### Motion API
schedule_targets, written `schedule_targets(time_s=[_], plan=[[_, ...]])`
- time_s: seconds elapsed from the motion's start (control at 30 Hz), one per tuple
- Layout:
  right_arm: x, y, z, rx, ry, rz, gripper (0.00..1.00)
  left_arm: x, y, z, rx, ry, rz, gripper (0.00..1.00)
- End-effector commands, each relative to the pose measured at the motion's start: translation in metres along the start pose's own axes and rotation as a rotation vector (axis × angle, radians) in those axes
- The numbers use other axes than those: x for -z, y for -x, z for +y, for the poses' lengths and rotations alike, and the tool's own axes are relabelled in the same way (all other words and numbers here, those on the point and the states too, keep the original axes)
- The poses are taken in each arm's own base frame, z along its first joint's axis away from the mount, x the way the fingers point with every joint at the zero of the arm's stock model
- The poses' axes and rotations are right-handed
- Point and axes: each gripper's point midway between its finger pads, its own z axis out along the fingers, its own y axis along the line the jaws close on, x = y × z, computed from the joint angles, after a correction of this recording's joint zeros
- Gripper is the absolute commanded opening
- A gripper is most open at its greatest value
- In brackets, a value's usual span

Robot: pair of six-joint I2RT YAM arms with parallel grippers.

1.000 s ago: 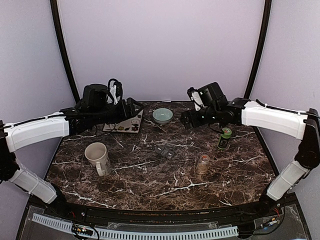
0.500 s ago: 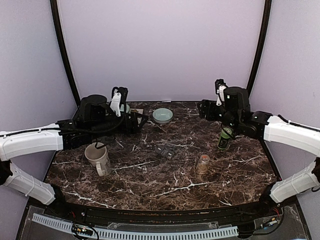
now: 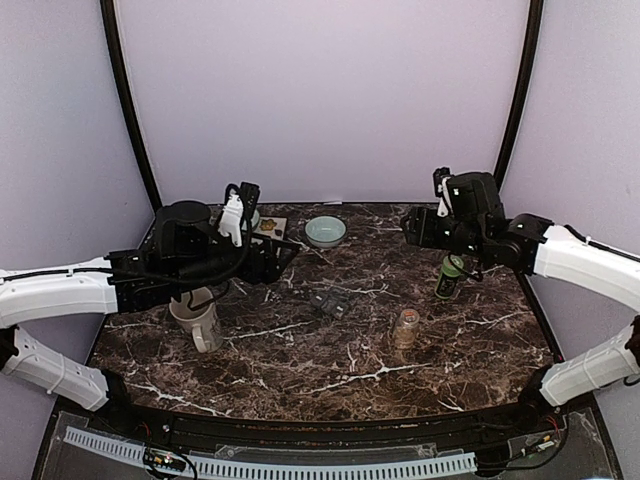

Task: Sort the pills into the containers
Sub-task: Pick up the pill bottle from the center of the board.

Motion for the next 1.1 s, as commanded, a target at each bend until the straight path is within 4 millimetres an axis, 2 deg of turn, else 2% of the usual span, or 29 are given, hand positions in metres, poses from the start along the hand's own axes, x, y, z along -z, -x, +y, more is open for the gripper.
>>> schedule_targets(time_s=[0.0,0.13,0.23,0.3,0.67,0.9,0.97,1.07], plan=[[0.009,-0.057,-0.017,-0.016,-0.098,0.247,0.71,0.007,-0.007,0.000,-0.005,0.008,0.001,0.78],[0.020,-0.093,-0.023,-0.018,-0.142,0.397,0.71,0.007,-0.017,0.001,0.008,0.011,0.023,0.78],[0.025,-0.119,-0.015,0.002,-0.126,0.503,0.71,0.005,-0.023,0.002,0.014,0.019,0.043,0.78],[0.027,-0.128,-0.012,0.009,-0.135,0.540,0.70,0.002,-0.027,0.003,0.016,0.026,0.058,0.78],[0.037,-0.159,-0.004,-0.015,-0.148,0.696,0.63,-0.004,-0.037,0.000,0.027,0.031,0.108,0.78],[0.031,-0.174,-0.003,0.027,-0.176,0.766,0.64,-0.005,-0.040,0.001,0.038,0.034,0.115,0.78],[0.028,-0.167,0.002,0.032,-0.168,0.757,0.64,-0.005,-0.041,0.001,0.038,0.036,0.117,0.78],[0.026,-0.169,0.002,0.049,-0.179,0.771,0.64,-0.005,-0.041,0.002,0.038,0.038,0.115,0.78]])
